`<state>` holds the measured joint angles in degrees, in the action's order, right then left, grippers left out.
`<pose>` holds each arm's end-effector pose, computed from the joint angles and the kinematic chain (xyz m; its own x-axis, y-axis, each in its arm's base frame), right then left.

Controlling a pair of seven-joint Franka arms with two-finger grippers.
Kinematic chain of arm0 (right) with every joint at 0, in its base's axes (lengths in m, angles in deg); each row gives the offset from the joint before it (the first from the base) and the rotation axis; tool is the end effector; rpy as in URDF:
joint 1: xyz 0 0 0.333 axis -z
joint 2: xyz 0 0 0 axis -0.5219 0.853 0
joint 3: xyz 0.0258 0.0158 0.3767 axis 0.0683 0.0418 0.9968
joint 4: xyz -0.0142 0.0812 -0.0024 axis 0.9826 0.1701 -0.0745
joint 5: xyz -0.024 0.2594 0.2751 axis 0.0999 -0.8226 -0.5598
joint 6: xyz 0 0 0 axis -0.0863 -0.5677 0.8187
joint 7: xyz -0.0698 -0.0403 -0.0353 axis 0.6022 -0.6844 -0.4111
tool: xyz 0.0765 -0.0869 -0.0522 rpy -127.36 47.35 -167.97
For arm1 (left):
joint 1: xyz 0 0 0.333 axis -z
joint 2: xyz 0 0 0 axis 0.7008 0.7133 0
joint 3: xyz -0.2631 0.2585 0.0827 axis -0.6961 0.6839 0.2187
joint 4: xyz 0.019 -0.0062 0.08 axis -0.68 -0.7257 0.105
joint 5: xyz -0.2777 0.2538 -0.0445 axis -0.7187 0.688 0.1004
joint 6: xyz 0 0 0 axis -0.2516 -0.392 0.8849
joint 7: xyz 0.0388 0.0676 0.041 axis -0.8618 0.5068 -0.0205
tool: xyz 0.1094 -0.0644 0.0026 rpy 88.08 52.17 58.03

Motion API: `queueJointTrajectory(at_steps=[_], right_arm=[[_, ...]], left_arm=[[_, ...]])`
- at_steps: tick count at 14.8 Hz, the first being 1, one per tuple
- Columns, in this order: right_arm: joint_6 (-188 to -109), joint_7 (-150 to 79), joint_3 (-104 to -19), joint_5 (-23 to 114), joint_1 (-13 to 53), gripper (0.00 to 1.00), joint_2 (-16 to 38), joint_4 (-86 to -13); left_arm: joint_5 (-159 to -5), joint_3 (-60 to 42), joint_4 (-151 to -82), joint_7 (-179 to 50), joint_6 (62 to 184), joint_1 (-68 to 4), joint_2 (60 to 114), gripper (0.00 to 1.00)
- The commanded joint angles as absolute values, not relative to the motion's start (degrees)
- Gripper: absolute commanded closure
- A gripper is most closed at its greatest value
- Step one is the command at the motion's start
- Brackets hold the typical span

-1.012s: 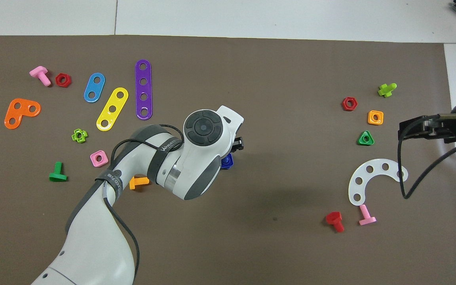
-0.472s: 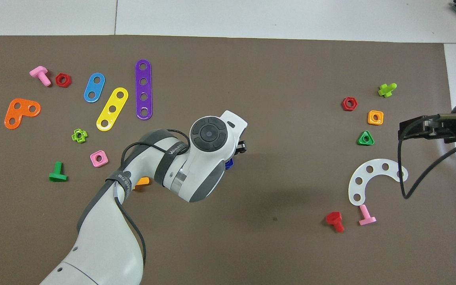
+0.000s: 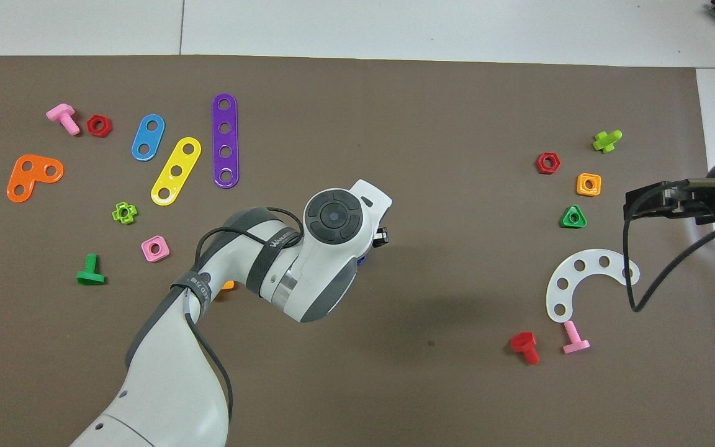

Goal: Unscrew and place screws in storage area

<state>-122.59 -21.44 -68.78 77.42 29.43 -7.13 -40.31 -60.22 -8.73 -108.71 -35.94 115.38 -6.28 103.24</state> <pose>0.5241 0.0120 0.6560 0.9968 -0.0794 -0.0107 -0.0791 -0.9965 0.0263 0.5128 -0.4407 0.3541 0.9950 0.0986 -0.0141 0.0994 -0.9918 0.0802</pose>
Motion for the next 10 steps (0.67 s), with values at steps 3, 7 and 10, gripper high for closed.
queueJointTrajectory(at_steps=[3, 7, 10], right_arm=[[-122.8, -22.1, -68.7, 76.1, 29.6, 0.00, -7.5, -40.5], [-123.0, -21.9, -68.3, 76.1, 29.4, 0.01, -7.6, -40.9], [-126.8, -21.4, -66.8, 76.1, 28.3, 0.01, -9.2, -45.3]], left_arm=[[-60.3, -7.8, -104.2, -36.0, 109.4, -6.3, 103.0, 0.75], [-60.5, -7.4, -97.1, -36.1, 101.4, -8.5, 105.0, 0.75], [-60.9, -7.6, -88.3, -36.9, 91.8, -14.2, 108.1, 0.75]])
